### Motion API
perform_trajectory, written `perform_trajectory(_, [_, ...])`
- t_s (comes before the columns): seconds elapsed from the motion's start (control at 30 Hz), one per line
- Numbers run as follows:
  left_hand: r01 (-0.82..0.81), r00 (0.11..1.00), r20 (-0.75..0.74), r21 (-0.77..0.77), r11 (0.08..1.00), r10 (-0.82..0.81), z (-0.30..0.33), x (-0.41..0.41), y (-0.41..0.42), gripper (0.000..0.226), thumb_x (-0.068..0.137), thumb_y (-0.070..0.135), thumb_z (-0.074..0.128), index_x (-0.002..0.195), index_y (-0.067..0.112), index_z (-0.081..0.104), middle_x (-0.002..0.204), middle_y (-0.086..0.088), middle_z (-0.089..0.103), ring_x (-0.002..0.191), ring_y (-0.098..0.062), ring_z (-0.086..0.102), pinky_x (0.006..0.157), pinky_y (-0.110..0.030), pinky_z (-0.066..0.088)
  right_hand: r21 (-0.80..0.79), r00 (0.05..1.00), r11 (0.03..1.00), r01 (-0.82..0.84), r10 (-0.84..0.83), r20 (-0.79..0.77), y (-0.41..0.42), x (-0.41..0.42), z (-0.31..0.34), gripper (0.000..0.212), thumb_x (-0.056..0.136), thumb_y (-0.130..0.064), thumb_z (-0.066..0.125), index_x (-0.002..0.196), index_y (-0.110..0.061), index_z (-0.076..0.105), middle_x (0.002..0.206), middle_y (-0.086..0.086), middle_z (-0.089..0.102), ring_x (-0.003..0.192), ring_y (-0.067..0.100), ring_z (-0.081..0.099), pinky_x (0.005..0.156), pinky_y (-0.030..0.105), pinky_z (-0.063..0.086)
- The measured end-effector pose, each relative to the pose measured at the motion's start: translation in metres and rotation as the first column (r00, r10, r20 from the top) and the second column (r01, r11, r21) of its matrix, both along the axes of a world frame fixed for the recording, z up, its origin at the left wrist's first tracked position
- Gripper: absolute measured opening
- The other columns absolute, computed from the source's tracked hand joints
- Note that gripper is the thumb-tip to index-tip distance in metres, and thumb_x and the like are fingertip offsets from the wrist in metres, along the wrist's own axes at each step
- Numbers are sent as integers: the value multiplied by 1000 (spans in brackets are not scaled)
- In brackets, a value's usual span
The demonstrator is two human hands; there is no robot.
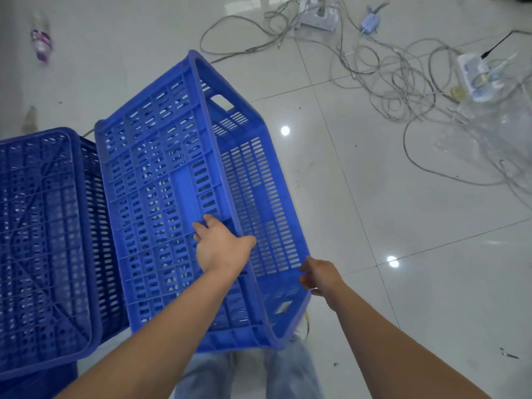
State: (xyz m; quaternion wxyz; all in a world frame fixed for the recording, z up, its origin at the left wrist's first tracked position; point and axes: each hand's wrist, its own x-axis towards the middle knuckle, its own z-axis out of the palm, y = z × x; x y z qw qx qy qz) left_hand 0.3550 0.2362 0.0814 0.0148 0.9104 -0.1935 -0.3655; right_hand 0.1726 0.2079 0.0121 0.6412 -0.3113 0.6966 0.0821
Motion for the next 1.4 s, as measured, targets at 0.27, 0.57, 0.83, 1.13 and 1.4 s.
perform_trajectory(0.27, [-175,984,-66,-153,973,167,6,21,16,103,56,39,65,148,11,28,145,-16,45,116,-38,56,77,-37,46,-31,980,994,-109,102,-173,12,-12,-14,23,91,-14,47,69,-9,49,79,14,52,66,24,46,58,28,34])
perform_trajectory(0.57, [-374,926,-137,-233,898,351,7,52,32,84,47,25,57,129,13,47,107,-7,64,94,-33,62,80,-43,52,-6,924,962,-272,260,-280,11,1,-7,24,94,-17,41,72,-11,50,82,8,55,97,32,56,81,35,42])
perform_trajectory(0.83, [-552,821,-346,-277,786,455,-16,91,66,34,63,-10,58,92,8,52,88,-13,59,77,-31,54,76,-54,51,73,958,975,211,-191,-214,27,23,-15,26,87,-13,59,109,-5,49,118,16,57,100,29,55,89,42,52])
perform_trajectory(1.13, [-666,699,-500,-195,720,512,-71,102,92,54,69,-19,53,119,3,47,110,-23,59,96,-42,58,78,-55,54,-2,895,936,351,-336,-292,33,13,-37,15,91,-10,56,104,-4,50,105,21,59,94,38,60,72,47,57])
perform_trajectory(1.4, [-807,535,-583,-139,574,611,-105,80,101,38,84,-14,48,116,7,50,107,-12,62,81,-24,60,65,-34,51,-118,881,980,159,-195,-432,10,-1,-56,13,94,-13,53,98,-3,47,97,21,55,88,40,59,85,55,54])
